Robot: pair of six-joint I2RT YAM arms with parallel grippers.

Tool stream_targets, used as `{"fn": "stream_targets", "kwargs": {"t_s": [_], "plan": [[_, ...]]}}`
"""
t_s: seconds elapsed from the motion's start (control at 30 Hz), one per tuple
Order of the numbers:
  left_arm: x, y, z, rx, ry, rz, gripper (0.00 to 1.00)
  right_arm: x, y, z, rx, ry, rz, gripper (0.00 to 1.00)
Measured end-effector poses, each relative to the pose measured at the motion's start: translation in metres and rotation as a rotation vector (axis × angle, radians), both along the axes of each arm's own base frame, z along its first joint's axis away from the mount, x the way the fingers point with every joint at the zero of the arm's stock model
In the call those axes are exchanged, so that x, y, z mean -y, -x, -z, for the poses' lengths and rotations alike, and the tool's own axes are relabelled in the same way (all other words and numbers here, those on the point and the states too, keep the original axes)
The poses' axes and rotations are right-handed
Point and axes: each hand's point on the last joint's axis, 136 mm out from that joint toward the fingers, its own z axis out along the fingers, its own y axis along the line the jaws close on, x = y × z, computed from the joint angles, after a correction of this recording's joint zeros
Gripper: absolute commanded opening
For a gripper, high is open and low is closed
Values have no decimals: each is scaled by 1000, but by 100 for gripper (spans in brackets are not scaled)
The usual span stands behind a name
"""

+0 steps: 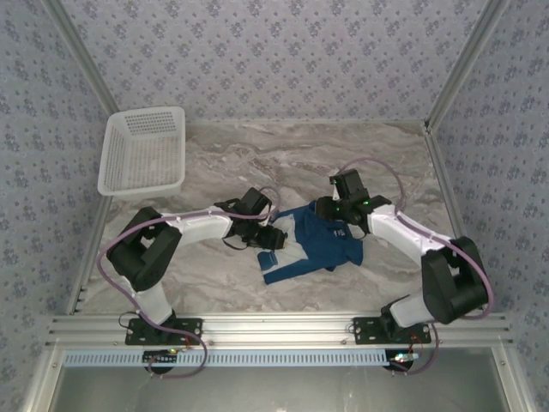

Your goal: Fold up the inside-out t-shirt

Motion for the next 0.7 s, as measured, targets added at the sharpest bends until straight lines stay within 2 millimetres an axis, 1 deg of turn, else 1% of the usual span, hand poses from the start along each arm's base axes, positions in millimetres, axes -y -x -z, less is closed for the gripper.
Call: {"fn": "stream_targets", "kwargs": {"t_s": [0.1,0.2,0.37,0.47,0.57,0.7], "plan": [[0,0,0,0,1,0,56,-4,-2,9,-12,2,-8,42],[0,0,0,-1,0,0,56,-6,-6,13,-17,4,-8,35],[0,0,0,-1,0,0,56,-8,-18,14,-11,12,7,11],[0,0,0,-1,0,0,56,-4,-28,12,2,25,24,2],[0,0,0,-1,0,0,56,10,-45,7,20,45,68,1],[0,0,0,-1,0,0,56,29,-71,4,32,69,120,3]]}}
